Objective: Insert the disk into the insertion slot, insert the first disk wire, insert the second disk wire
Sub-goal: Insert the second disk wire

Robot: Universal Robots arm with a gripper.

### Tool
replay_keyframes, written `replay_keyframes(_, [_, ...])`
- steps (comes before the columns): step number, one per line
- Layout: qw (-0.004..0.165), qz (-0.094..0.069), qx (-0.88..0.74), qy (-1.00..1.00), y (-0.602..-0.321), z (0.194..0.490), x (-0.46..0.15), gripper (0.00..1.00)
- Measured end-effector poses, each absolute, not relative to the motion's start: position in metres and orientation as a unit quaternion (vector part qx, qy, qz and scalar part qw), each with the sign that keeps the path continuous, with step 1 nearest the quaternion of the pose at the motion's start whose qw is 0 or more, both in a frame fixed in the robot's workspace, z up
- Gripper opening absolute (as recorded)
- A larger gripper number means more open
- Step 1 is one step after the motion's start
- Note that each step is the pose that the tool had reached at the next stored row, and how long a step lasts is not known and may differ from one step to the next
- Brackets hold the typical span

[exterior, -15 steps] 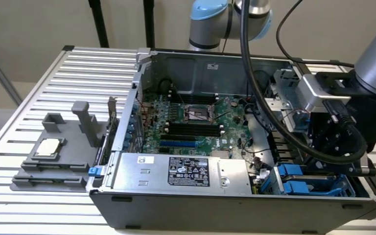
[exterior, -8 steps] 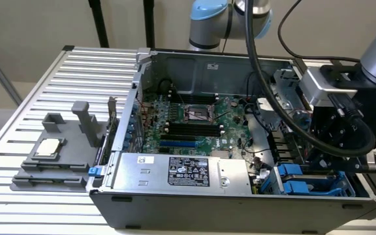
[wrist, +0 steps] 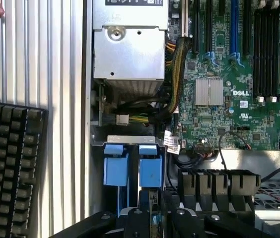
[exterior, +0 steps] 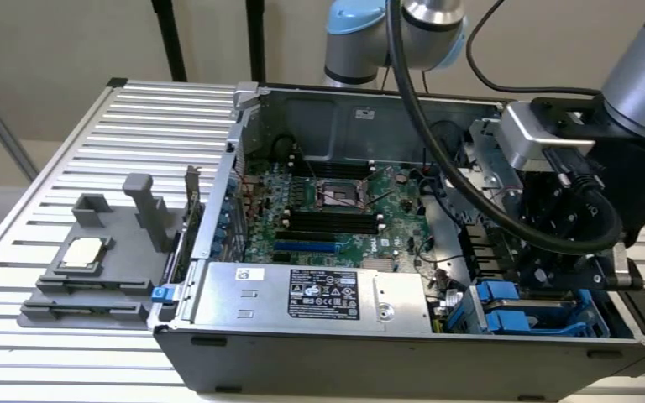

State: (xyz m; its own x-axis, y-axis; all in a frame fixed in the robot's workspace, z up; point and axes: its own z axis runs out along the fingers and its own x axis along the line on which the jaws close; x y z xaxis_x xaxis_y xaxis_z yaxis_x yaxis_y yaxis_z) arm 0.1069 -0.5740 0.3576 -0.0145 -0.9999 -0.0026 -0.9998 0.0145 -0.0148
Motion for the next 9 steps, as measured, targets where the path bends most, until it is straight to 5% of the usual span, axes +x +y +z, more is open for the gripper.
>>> replay_keyframes(9, [0.006,-0.005,-0.702,0.712,-0.574,0.3577,0.1043,0.24])
